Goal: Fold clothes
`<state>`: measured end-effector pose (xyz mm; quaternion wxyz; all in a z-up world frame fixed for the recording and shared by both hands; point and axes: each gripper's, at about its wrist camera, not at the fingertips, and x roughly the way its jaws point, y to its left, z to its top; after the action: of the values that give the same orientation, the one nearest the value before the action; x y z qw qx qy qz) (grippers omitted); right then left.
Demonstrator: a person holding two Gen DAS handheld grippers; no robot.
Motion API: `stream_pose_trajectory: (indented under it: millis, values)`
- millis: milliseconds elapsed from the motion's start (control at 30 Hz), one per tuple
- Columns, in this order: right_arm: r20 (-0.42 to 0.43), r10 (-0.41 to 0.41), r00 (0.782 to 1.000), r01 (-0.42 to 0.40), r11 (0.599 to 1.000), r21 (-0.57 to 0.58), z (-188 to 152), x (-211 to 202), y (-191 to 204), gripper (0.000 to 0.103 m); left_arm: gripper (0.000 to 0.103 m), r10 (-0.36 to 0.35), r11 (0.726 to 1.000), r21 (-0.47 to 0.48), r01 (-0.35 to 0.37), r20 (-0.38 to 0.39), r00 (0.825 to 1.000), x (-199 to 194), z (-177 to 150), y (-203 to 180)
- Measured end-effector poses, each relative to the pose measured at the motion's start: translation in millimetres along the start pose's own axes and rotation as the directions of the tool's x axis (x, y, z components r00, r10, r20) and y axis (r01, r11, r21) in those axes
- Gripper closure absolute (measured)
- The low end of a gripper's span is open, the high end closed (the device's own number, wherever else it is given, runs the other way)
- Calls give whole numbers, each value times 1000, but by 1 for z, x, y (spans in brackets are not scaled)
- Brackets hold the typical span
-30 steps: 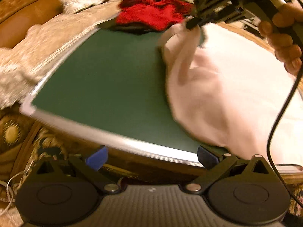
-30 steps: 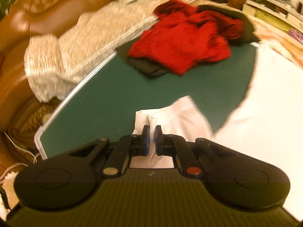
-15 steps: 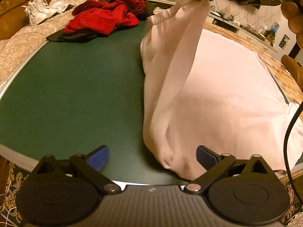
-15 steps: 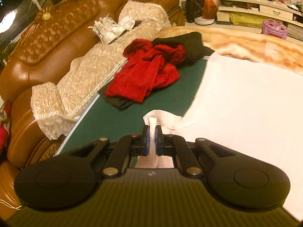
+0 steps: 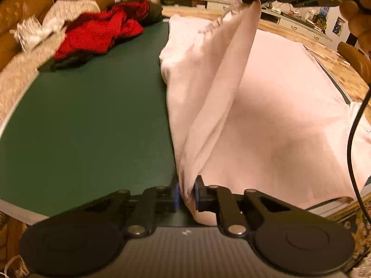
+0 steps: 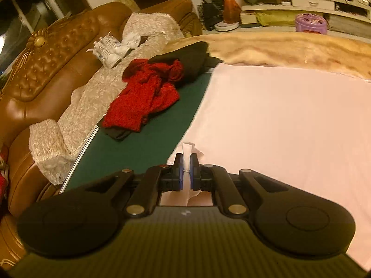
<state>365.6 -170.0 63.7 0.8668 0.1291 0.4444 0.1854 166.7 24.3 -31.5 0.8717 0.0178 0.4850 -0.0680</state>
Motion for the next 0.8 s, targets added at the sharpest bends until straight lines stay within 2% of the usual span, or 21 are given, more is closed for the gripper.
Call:
stream_pose_trajectory:
  millis: [133,233,333,467,600,733,800]
  values:
    - [31,-7,1000,5,999,53,0,-11,-26,95,94,-17,999,37,16,30,999,-14,12,-17]
    - [62,-8,998,2,995,95,4,-26,-48,95,94,-34,995,100,27,66,997,-32,24,-37]
    - [113,7,994,-24,988,152,11,-58,-79,95,94,-73,984,167,56,100,992,-49,37,-62]
    - [200,-31,979,-7,982,188,20,-112,-119,95,96,-152,955,276,110,137,979,-63,53,-105]
    - [284,-98,954,34,974,223,17,-173,-162,95,97,-246,907,384,176,141,959,-68,61,-155]
    - [346,-196,917,93,952,291,-16,-231,-214,95,97,-350,819,503,277,55,935,-51,54,-207]
    - [346,-252,904,129,931,340,-43,-248,-243,95,97,-388,771,539,339,-24,921,-33,45,-232]
